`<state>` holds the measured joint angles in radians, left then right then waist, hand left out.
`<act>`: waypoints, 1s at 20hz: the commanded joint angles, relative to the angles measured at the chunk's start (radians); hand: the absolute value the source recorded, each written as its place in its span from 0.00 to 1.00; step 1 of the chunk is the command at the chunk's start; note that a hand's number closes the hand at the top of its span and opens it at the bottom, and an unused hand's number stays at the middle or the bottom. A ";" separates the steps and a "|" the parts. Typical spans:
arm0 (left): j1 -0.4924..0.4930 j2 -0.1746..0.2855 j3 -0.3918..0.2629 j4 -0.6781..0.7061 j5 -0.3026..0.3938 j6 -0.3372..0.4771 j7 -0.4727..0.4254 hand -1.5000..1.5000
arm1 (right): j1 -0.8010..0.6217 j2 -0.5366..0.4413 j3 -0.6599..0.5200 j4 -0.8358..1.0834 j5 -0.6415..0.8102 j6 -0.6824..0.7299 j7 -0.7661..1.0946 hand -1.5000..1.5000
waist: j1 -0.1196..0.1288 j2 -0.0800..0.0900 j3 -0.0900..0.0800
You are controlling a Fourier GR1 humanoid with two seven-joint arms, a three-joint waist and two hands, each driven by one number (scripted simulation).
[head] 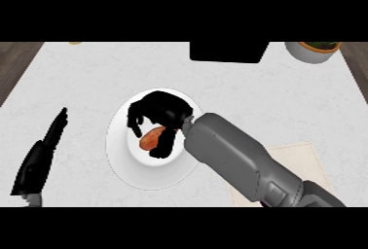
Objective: Pick the sweet potato from the placemat and place it in the plate
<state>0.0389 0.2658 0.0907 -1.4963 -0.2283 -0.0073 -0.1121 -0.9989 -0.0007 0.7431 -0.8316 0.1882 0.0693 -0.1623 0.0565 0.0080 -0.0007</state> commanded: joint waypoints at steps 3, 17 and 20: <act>0.033 0.014 0.026 0.006 0.027 -0.037 -0.042 0.50 | -0.009 0.001 0.118 0.057 -0.139 -0.101 0.009 0.00 | -0.004 0.000 0.000; 0.023 0.004 0.026 -0.006 0.016 -0.030 -0.034 0.50 | -0.079 -0.032 -0.255 0.265 -0.456 -0.108 -0.155 0.00 | -0.017 0.005 0.001; 0.038 -0.019 0.013 -0.015 -0.001 -0.008 -0.029 0.50 | -0.076 -0.034 -0.337 0.325 -0.534 -0.004 -0.220 0.00 | -0.011 0.008 0.001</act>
<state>0.0501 0.2690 0.1211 -1.5012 -0.2164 -0.0255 -0.1271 -1.0613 -0.0234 0.5076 -0.5965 -0.2732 -0.0219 -0.3090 0.0419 0.0128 0.0004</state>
